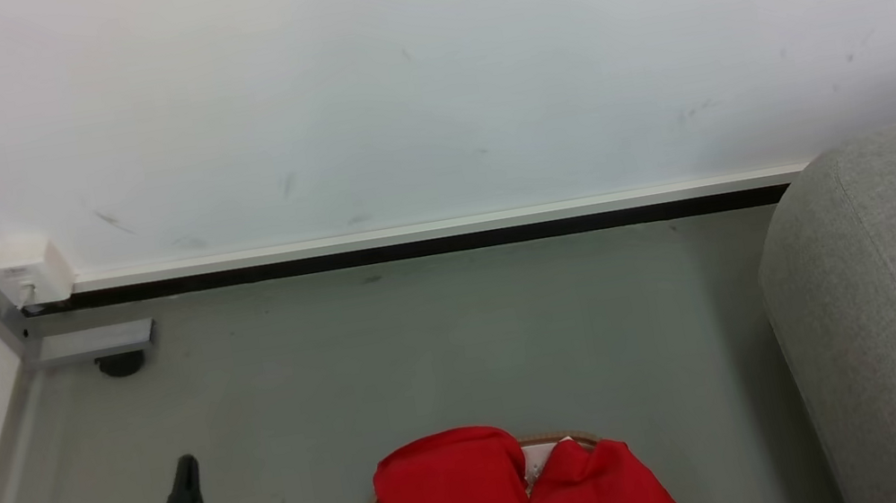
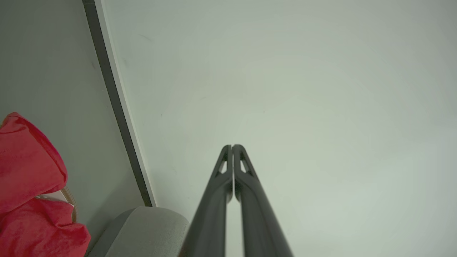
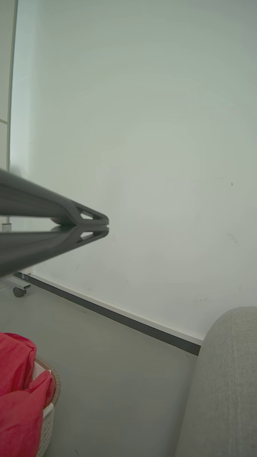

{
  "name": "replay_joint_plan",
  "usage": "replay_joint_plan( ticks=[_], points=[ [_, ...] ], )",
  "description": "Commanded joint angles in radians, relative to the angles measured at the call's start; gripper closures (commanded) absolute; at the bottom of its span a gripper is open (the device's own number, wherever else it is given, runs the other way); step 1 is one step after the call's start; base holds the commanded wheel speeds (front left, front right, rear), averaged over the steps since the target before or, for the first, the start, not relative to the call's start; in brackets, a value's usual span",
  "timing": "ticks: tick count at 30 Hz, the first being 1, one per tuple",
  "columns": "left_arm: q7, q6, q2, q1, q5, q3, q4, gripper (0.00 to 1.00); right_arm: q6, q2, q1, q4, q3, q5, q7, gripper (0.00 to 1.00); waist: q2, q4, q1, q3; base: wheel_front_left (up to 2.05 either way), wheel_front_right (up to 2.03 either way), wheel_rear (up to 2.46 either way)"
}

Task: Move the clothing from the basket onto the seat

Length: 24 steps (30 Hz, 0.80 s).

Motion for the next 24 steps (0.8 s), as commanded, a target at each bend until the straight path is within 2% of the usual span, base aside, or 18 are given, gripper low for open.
replay_joint_plan(
  ticks=[1, 12, 13, 24],
  points=[
    [0.003, 0.002, 0.002, -0.009, -0.013, 0.002, -0.003, 1.00, -0.002, -0.001, -0.014, 0.003, -0.003, -0.004, 0.002, 1.00, -0.0001, 0.000, 0.0000, 0.000, 0.00, 0.00, 0.00],
    [0.003, 0.002, 0.002, -0.009, -0.013, 0.002, -0.003, 1.00, -0.002, -0.001, -0.014, 0.003, -0.003, -0.004, 0.002, 1.00, -0.0001, 0.000, 0.0000, 0.000, 0.00, 0.00, 0.00],
    [0.000, 0.000, 0.000, 0.000, 0.000, 0.000, 0.000, 0.00, 0.000, 0.000, 0.000, 0.000, 0.000, 0.000, 0.000, 0.00, -0.0001, 0.000, 0.0000, 0.000, 0.00, 0.00, 0.00],
    [-0.035, 0.000, -0.005, 0.015, 0.012, -0.024, 0.002, 0.00, 0.000, 0.008, 0.017, 0.005, 0.035, -0.004, -0.041, 0.00, -0.0001, 0.001, 0.0000, 0.001, 0.00, 0.00, 0.00]
  ],
)
